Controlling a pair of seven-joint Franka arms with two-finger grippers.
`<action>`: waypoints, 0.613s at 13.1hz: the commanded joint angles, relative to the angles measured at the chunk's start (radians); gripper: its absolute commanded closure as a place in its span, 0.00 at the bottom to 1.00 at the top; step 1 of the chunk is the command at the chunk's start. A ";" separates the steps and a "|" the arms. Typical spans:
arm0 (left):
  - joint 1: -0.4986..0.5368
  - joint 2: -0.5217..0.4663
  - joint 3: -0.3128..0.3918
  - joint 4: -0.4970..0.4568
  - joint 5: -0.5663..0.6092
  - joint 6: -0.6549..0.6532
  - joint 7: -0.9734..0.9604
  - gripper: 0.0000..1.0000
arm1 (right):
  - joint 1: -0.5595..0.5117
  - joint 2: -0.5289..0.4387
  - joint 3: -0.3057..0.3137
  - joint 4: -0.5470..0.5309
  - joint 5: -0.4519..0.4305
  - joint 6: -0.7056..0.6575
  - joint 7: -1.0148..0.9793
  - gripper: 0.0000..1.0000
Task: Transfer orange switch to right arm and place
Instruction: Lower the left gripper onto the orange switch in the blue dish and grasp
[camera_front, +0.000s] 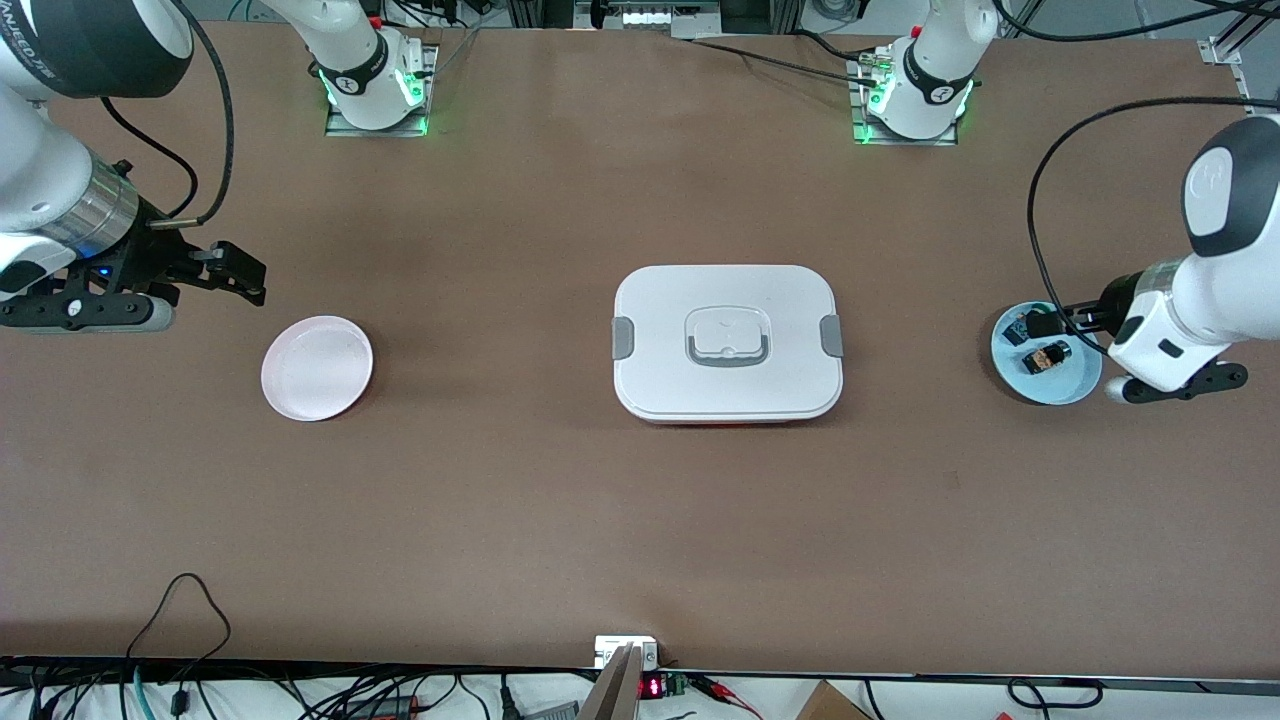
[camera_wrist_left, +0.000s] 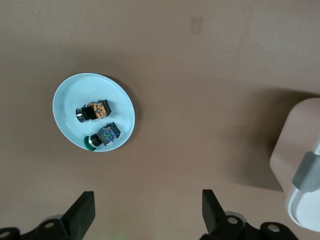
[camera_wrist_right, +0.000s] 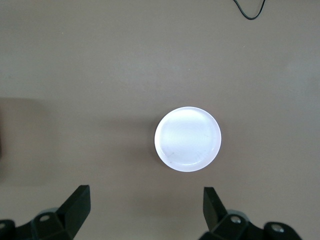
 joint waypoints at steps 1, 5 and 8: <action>0.070 0.042 -0.007 -0.040 0.015 0.096 -0.012 0.10 | -0.006 -0.002 0.008 0.003 -0.013 0.010 0.005 0.00; 0.099 0.088 -0.002 -0.116 0.020 0.193 -0.015 0.10 | -0.006 -0.002 0.008 0.003 -0.013 0.010 0.007 0.00; 0.151 0.125 0.009 -0.119 0.064 0.201 -0.021 0.10 | -0.001 -0.004 0.008 0.003 -0.013 0.010 0.007 0.00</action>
